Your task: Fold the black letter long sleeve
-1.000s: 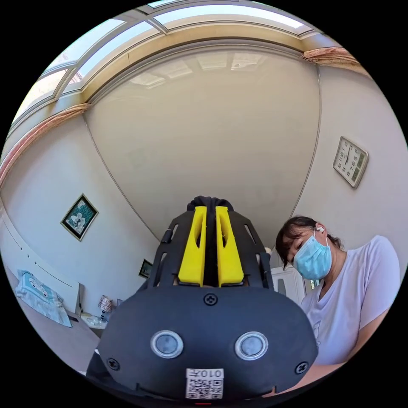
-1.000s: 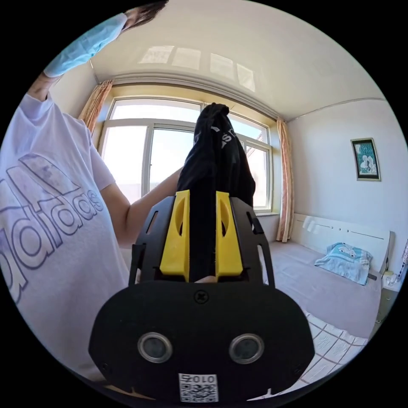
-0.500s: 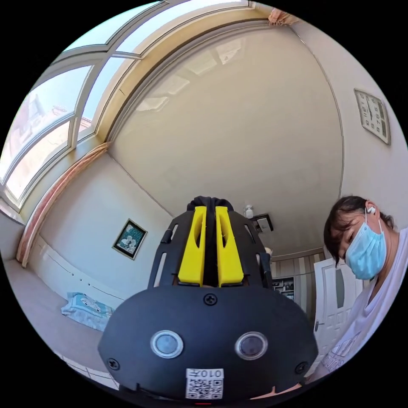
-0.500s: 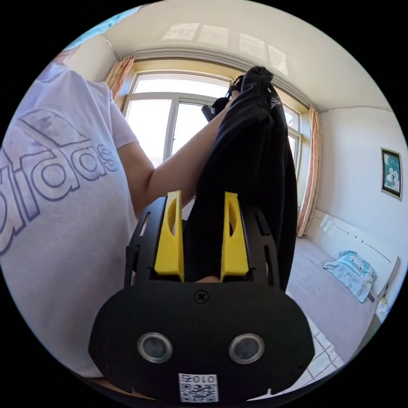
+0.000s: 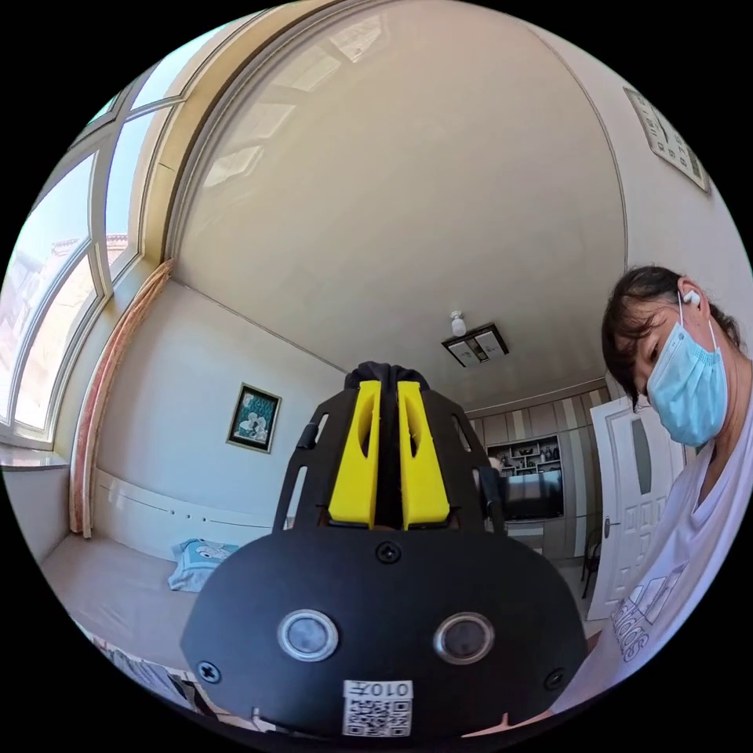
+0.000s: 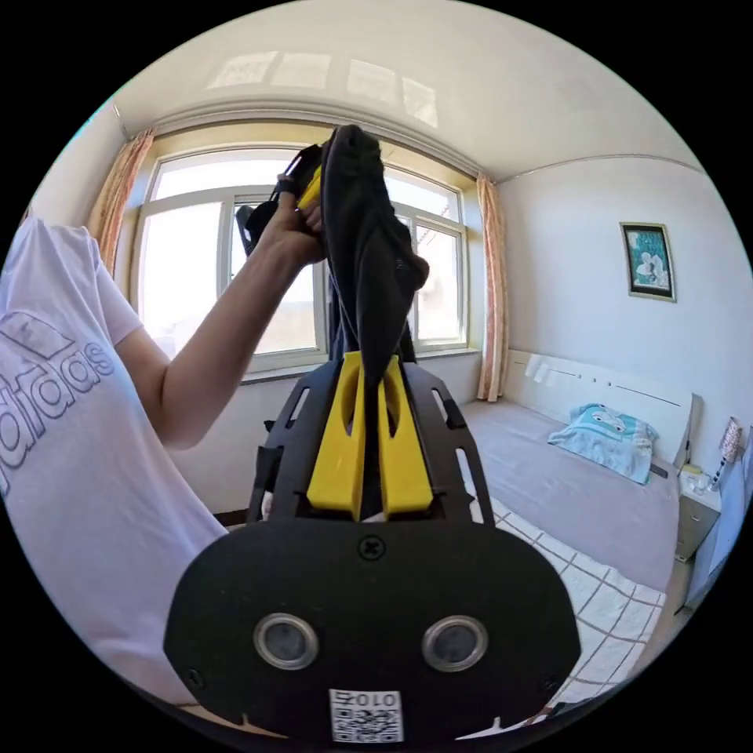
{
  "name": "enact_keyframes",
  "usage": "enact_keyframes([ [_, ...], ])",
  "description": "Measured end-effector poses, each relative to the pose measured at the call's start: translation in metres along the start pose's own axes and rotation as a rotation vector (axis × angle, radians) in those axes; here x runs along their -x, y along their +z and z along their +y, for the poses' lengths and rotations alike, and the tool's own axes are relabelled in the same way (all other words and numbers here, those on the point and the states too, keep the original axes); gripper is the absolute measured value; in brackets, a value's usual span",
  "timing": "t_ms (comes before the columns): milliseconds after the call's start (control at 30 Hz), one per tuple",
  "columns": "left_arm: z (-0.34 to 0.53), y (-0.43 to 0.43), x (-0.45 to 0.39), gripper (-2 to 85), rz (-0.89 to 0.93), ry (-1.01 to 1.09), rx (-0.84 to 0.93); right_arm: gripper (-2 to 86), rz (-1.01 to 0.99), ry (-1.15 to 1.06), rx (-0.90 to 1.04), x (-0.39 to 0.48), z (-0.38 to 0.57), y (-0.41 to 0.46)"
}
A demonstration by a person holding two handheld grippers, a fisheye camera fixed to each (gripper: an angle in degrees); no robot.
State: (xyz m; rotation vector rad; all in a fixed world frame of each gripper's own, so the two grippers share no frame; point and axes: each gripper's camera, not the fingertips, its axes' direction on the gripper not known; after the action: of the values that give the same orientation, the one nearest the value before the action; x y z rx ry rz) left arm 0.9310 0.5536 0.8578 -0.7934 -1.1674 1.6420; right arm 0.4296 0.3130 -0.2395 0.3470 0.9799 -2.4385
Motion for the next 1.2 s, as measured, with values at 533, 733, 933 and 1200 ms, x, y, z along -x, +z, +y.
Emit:
enact_keyframes([
  [533, 0.053, -0.004, 0.019, 2.0, 0.298, 0.176, 0.624, 1.8, 0.57, -0.25, -0.05, 0.046, -0.131, -0.146],
  [733, 0.096, 0.017, -0.011, 1.5, 0.522, 0.132, 0.776, 2.6, 0.621, -0.305, -0.181, 0.104, -0.136, -0.159],
  [933, 0.147, 0.03, -0.007, 0.8, 0.644, -0.012, 0.625, 3.5, 0.75, -0.428, -0.28, 0.16, -0.148, -0.16],
  [1200, 0.216, 0.07, -0.005, -0.1, 0.726, -0.21, 0.572, 3.8, 0.728, -0.401, -0.345, 0.188, -0.167, -0.169],
])
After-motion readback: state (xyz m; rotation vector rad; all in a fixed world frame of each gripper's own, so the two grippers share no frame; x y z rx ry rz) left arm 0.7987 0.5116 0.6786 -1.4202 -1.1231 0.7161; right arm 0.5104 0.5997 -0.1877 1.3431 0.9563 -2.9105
